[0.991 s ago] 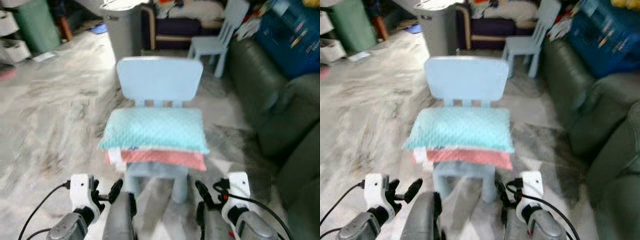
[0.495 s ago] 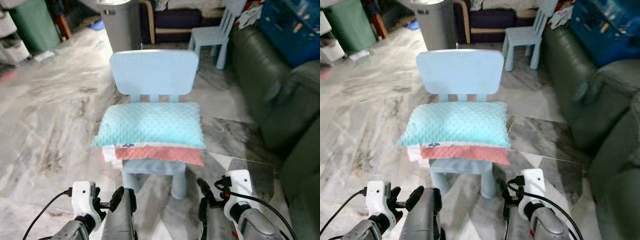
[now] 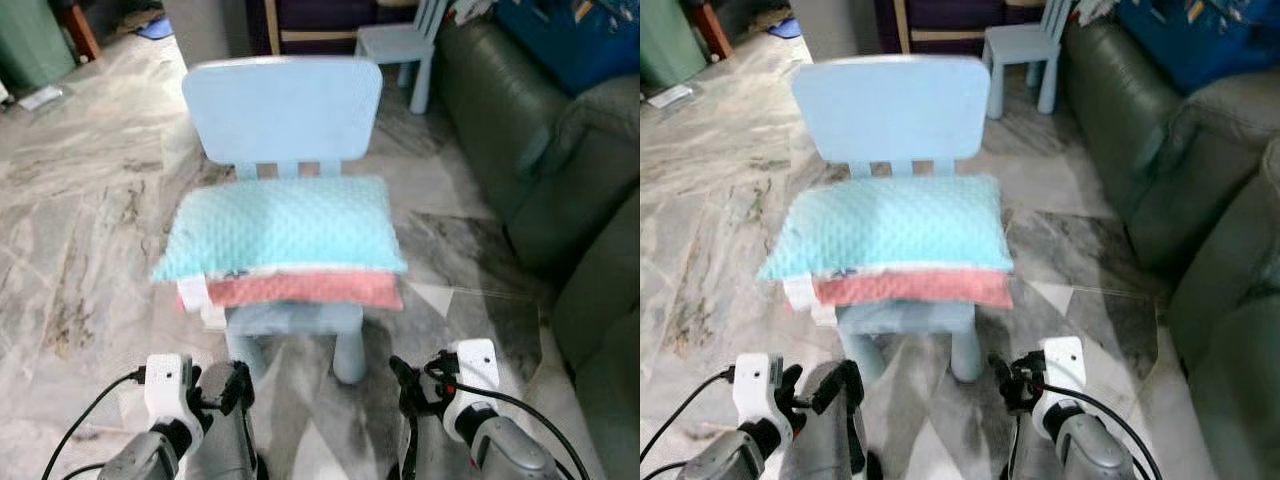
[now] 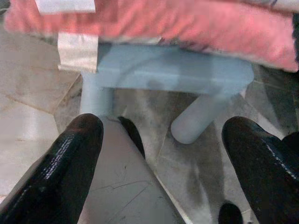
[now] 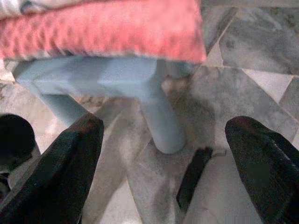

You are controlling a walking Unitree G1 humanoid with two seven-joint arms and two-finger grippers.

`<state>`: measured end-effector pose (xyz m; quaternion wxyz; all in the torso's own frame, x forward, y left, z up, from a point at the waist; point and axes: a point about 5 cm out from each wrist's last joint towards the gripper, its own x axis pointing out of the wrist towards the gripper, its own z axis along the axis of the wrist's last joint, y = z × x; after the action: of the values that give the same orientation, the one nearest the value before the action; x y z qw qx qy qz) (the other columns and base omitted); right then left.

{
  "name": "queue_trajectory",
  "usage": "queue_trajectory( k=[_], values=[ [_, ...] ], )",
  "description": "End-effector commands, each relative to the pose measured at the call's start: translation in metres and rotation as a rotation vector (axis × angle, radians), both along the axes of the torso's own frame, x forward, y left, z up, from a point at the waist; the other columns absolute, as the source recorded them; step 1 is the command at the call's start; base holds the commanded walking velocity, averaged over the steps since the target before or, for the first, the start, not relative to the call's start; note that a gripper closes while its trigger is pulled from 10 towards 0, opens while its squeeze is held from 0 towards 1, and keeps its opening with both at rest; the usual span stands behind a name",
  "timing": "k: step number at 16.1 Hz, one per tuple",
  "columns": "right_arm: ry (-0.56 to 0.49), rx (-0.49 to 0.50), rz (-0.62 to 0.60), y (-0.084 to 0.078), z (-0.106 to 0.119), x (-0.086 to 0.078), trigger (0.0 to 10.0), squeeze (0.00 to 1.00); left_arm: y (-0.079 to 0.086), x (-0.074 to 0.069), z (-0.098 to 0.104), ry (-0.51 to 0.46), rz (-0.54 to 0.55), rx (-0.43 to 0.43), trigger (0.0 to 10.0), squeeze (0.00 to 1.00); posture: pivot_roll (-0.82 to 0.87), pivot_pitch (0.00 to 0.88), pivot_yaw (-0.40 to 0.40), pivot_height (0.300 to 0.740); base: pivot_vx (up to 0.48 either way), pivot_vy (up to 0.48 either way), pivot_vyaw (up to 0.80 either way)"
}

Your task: Move the pillow to the sofa

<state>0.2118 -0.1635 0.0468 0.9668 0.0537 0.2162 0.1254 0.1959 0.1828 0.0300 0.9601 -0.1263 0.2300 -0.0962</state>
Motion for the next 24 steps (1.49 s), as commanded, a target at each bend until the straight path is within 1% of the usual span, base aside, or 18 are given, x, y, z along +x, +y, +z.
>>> queue_trajectory(
  k=[1,2,3,5,6,7,8,9,11,12,13,14,16,18,19,22,23,24],
  values=[
    [-0.006,0.018,0.005,0.002,0.002,0.0,10.0,0.0,0.006,-0.001,0.002,-0.016,0.019,0.066,10.0,0.0,0.04,0.125,0.041,0.432,0.0,0.0,0.0],
    [-0.021,0.003,0.013,0.001,0.003,0.001,10.0,0.0,0.01,0.004,0.006,-0.059,0.038,0.141,10.0,0.0,0.04,0.122,0.039,0.432,0.0,0.0,0.0],
    [-0.046,-0.016,0.026,0.002,0.007,0.005,10.0,0.0,0.016,0.013,0.015,-0.114,0.088,0.196,10.0,0.0,0.04,0.118,0.038,0.432,0.0,0.0,0.0],
    [-0.07,-0.021,0.033,0.003,0.011,0.011,10.0,0.0,0.017,0.021,0.023,-0.155,0.116,0.215,10.0,0.0,0.04,0.112,0.036,0.432,0.0,0.0,0.0],
    [-0.112,-0.028,0.042,0.003,0.02,0.024,10.0,0.0,0.017,0.034,0.04,-0.232,0.124,0.238,10.0,0.0,0.04,0.105,0.034,0.432,0.0,0.0,0.0],
    [-0.129,-0.029,0.044,0.003,0.024,0.029,10.0,0.0,0.017,0.039,0.046,-0.265,0.126,0.25,10.0,0.0,0.04,0.103,0.034,0.432,0.0,0.0,0.0],
    [-0.176,-0.036,0.053,0.003,0.034,0.04,10.0,0.0,0.021,0.052,0.061,-0.327,0.155,0.275,10.0,0.0,0.04,0.103,0.034,0.432,0.0,0.0,0.0],
    [-0.2,-0.039,0.053,0.002,0.041,0.048,10.0,0.0,0.024,0.061,0.07,-0.361,0.17,0.286,10.0,0.0,0.04,0.104,0.035,0.432,0.0,0.0,0.0],
    [-0.292,-0.019,0.036,-0.001,0.07,0.077,10.0,0.0,0.046,0.094,0.106,-0.449,0.263,0.29,10.0,0.0,0.03,0.116,0.041,0.432,0.0,0.0,0.0],
    [-0.303,-0.016,0.038,-0.001,0.074,0.081,10.0,0.0,0.05,0.099,0.112,-0.458,0.277,0.289,10.0,0.0,0.03,0.121,0.042,0.432,0.0,0.0,0.0],
    [-0.343,-0.002,0.055,-0.003,0.091,0.097,10.0,0.0,0.067,0.115,0.131,-0.492,0.332,0.314,10.0,0.0,0.03,0.134,0.043,0.432,0.0,0.0,0.0],
    [-0.371,0.01,0.075,-0.003,0.102,0.107,10.0,0.0,0.076,0.123,0.141,-0.513,0.351,0.34,10.0,0.0,0.03,0.142,0.041,0.432,0.0,0.0,0.0],
    [-0.385,0.034,0.095,-0.003,0.115,0.121,10.0,0.0,0.09,0.13,0.14,-0.47,0.383,0.375,10.0,0.0,0.03,0.161,0.038,0.432,0.0,0.0,0.0],
    [-0.397,0.077,0.152,0.0,0.136,0.146,10.0,0.0,0.117,0.135,0.133,-0.387,0.456,0.403,10.0,0.0,0.03,0.188,0.034,0.432,0.0,0.0,0.0],
    [-0.391,0.088,0.177,0.003,0.141,0.153,10.0,0.0,0.123,0.137,0.132,-0.363,0.47,0.396,10.0,0.0,0.03,0.191,0.033,0.432,0.0,0.0,0.0],
    [-0.357,0.207,0.238,0.013,0.156,0.173,10.0,0.0,0.131,0.148,0.135,-0.333,0.486,0.365,10.0,0.0,0.05,0.223,0.021,0.432,0.0,0.0,0.0],
    [-0.344,0.243,0.251,0.018,0.16,0.182,10.0,0.0,0.134,0.153,0.136,-0.311,0.498,0.327,10.0,0.0,0.06,0.235,0.021,0.432,0.0,0.0,0.0],
    [-0.347,0.228,0.261,0.022,0.161,0.186,10.0,0.0,0.136,0.155,0.139,-0.314,0.497,0.315,10.0,0.0,0.06,0.242,0.021,0.432,0.0,0.0,0.0]
  ],
)
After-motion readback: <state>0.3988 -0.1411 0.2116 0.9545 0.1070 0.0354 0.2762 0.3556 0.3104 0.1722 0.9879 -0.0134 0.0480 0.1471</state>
